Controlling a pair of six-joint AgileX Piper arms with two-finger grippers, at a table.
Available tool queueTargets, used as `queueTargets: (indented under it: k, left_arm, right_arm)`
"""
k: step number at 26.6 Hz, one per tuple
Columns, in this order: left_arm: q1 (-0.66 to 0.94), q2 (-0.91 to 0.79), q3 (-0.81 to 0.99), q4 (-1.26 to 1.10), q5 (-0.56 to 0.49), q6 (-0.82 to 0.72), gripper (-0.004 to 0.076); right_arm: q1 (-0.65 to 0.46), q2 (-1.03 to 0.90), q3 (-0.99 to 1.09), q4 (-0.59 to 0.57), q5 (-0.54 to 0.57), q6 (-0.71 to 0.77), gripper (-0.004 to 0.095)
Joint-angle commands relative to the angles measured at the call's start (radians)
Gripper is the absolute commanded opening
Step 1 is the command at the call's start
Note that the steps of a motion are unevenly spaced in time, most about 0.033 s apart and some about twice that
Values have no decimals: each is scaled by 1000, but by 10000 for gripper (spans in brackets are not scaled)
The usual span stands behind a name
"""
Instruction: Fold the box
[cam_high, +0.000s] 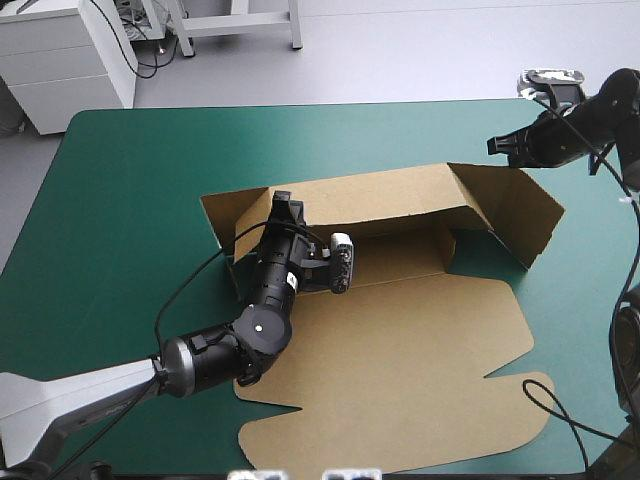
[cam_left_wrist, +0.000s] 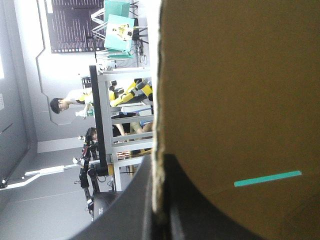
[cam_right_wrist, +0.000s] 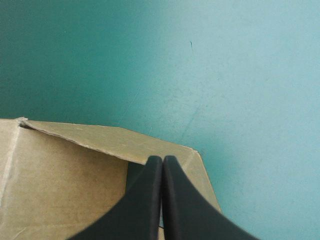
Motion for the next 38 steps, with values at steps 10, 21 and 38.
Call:
queueTargets:
  k: [10,21,38]
  left_arm:
    - [-4,-40,-26,146,26,-15,-7]
    - [-4,-40,-26,140,18,-15,-7]
    - [-4,-40,-26,146,20,-35,-7]
  right_arm:
    - [-3,-39,25,33,-93,-8,-14]
    - [-3,-36,-20,191,-93,-61,-14]
    - [-3,145,-93,168,-115,-37,-14]
